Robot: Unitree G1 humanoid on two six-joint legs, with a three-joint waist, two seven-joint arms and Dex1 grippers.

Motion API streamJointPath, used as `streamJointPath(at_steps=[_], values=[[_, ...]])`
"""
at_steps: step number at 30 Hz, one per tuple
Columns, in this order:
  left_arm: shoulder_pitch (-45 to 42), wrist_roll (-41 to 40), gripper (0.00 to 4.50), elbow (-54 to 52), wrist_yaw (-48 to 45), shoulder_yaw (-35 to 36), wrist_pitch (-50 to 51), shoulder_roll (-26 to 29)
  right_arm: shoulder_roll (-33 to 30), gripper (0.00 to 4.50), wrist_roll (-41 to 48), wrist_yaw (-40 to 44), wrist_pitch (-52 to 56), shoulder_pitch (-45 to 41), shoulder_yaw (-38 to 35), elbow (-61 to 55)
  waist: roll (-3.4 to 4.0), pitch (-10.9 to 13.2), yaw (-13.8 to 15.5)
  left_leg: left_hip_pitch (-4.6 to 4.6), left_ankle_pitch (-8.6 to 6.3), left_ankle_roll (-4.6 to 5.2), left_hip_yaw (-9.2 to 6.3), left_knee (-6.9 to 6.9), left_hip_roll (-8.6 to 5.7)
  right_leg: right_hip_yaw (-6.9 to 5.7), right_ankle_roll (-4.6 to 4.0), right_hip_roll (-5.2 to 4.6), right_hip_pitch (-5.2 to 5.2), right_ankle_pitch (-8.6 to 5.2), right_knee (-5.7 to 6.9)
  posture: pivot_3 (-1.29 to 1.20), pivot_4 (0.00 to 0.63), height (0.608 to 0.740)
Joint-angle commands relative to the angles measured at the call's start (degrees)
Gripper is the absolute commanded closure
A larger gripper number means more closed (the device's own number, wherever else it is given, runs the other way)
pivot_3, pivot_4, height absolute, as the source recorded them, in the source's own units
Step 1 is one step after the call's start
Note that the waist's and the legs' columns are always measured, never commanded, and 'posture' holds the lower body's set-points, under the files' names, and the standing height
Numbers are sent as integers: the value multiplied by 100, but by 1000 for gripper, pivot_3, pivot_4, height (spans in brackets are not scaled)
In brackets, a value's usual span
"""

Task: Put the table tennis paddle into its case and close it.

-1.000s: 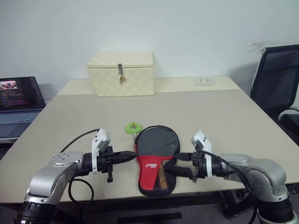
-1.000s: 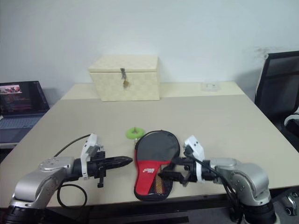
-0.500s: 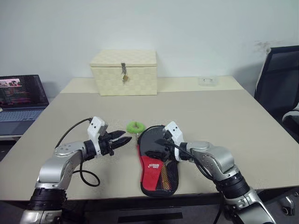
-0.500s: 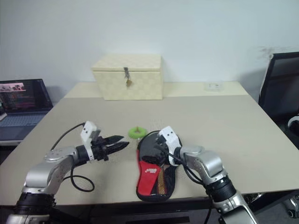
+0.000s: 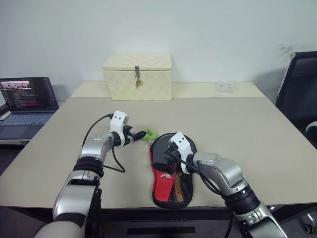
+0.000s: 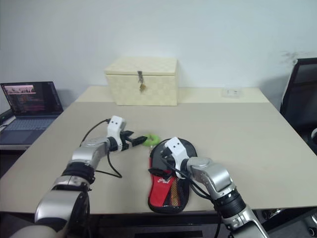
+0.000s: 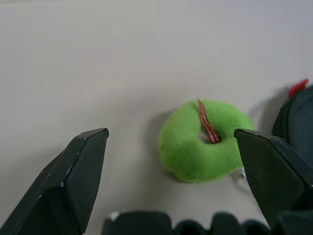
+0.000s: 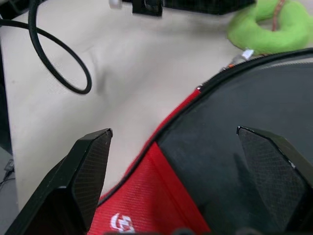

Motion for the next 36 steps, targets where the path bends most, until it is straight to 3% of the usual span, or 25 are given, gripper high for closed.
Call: streamJointPath(at_steps=[1, 8, 10, 22, 36], values=[[-415, 359, 23, 746, -169, -125, -422, -50, 20, 0, -28, -91, 33, -3, -112, -218, 0, 0, -4, 0, 0, 0, 0, 0, 0, -1, 0, 1, 0, 0, 1, 0, 150, 740], [-677, 735, 23, 1411, -37, -120, -743, -248, 29, 0, -52, -201, 130, 58, -121, -320, -1, 0, 12, 0, 0, 0, -3, 3, -1, -2, 0, 1, 0, 0, 5, 0, 150, 740], [-693, 777, 385, 1474, 69, -74, -791, -316, 48, 0, -62, -245, 158, 83, -129, -358, -1, 0, 14, 0, 0, 0, -4, 3, 0, -3, 0, 1, 0, 0, 6, 0, 150, 740], [-695, 921, 4463, 1562, 223, 71, -845, -415, 55, 0, -321, -470, 30, 97, -97, -263, -1, -1, 15, 0, 1, -1, -4, 4, 0, -2, 0, -1, 1, 0, 7, 0, 150, 740], [-719, 842, 4463, 1528, 259, 373, -855, -515, 58, 0, -421, -483, 59, 213, -118, -279, -2, -1, 15, 1, 1, -1, -4, 7, -1, -3, 0, -1, 1, 0, 13, 0, 150, 740]])
